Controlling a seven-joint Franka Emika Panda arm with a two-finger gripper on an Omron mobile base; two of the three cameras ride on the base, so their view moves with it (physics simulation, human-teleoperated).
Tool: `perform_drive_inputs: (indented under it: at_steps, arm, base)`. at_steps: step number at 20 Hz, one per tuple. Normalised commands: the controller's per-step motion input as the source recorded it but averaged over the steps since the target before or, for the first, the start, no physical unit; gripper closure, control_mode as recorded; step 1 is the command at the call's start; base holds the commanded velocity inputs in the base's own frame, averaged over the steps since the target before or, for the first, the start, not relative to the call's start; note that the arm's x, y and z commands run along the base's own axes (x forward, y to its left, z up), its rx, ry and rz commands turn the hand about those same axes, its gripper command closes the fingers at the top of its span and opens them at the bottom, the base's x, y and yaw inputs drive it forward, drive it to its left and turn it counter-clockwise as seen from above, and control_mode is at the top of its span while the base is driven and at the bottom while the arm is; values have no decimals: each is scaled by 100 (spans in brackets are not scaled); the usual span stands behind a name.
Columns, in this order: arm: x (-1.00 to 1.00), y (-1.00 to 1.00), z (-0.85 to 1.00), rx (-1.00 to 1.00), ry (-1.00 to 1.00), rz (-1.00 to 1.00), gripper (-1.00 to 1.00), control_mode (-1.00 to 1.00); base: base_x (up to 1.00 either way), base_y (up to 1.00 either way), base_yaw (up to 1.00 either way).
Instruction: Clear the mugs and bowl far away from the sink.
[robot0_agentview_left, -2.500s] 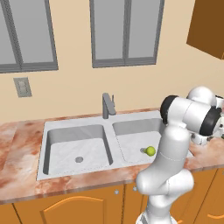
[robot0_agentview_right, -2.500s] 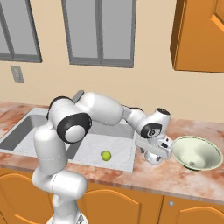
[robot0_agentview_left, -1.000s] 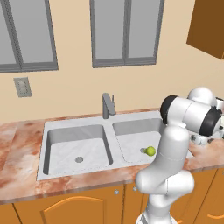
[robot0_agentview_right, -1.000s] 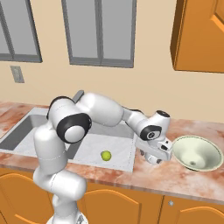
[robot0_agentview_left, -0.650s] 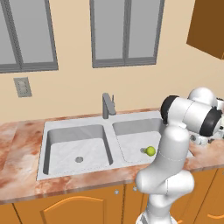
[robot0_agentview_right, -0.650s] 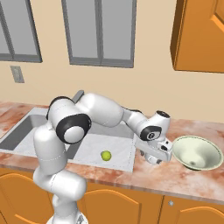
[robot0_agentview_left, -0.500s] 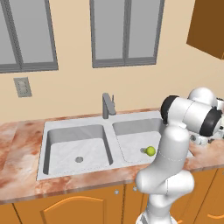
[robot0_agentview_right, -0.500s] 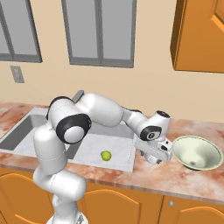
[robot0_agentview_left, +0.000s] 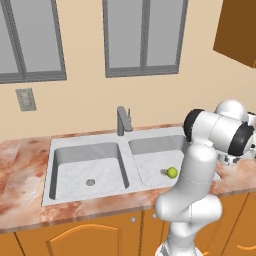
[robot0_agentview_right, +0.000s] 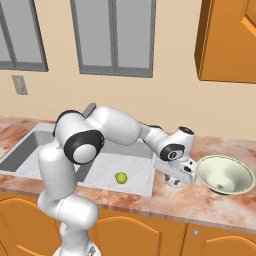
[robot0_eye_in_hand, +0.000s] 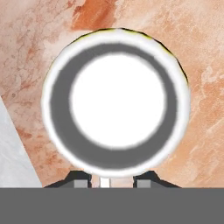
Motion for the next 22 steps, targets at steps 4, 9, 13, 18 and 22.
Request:
perform_drive_inputs:
  at_steps: [4,9,13,18,22]
  arm:
    - [0,0,0,0,0,0,100,-100]
    - [0,0,0,0,0,0,100,-100]
    - [-1,0,0,0,0,0,100,-100]
    - [-19,26,15,0,-2,0,100,-100]
    - [-1,56,30,0,-5,0,100,-100]
  base:
    - [0,0,0]
    - [0,0,0]
    - [0,0,0]
    - [0,0,0]
    - [0,0,0]
